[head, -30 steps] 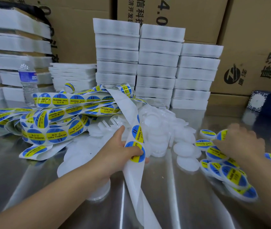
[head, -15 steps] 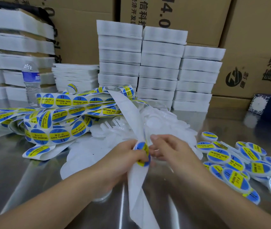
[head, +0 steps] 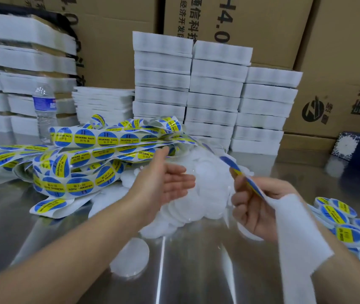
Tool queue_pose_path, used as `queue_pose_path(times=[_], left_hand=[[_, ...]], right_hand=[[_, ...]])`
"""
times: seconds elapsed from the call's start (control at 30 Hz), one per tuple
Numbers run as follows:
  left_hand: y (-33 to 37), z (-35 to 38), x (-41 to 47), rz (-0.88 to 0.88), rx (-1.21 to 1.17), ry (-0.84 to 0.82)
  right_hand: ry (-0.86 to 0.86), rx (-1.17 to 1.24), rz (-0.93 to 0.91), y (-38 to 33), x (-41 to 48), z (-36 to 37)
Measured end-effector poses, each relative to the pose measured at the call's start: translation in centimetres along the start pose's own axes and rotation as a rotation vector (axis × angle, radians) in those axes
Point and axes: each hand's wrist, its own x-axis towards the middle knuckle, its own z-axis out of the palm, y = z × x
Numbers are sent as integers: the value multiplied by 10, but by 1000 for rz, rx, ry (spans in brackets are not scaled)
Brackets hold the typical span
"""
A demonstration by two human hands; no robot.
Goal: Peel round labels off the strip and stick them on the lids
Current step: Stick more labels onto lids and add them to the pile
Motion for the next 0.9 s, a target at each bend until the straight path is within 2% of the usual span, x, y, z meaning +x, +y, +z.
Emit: queue_pose_path(times=[0.1, 0.2, 0.27, 0.37, 0.43, 0.53, 0.6, 0.67, 0.7, 0.77, 0.83, 0.9], left_hand=[[28, 1, 37, -12, -196, -29], [51, -4, 74, -29, -294, -12], [58, -10, 92, -26, -211, 33], [73, -11, 106, 44, -39, 151], [93, -3, 108, 205, 68, 232], [129, 17, 99, 660, 426, 337], [152, 36, 77, 931, 465, 167], [171, 47, 66, 1037, 447, -11], [179, 48, 67, 1030, 440, -38], [182, 39, 79, 882, 400, -38], [165, 17, 95, 707, 405, 6], [139, -4, 104, 609, 490, 49]], right_hand=[[-80, -161, 53, 4, -5, 2], [-169, -318, 120, 9, -11, 4], [-261, -385, 176, 13, -12, 5], [-238, -490, 182, 20, -8, 7], [-148, -562, 99, 27, -3, 7], [-22, -550, -59, 36, 6, 6], [39, -498, -134, 36, 11, 8], [72, -439, -184, 32, 12, 8], [82, -418, -191, 30, 12, 8], [89, -408, -169, 30, 11, 6], [70, -379, -112, 32, 10, 8], [53, -306, -74, 36, 11, 11]])
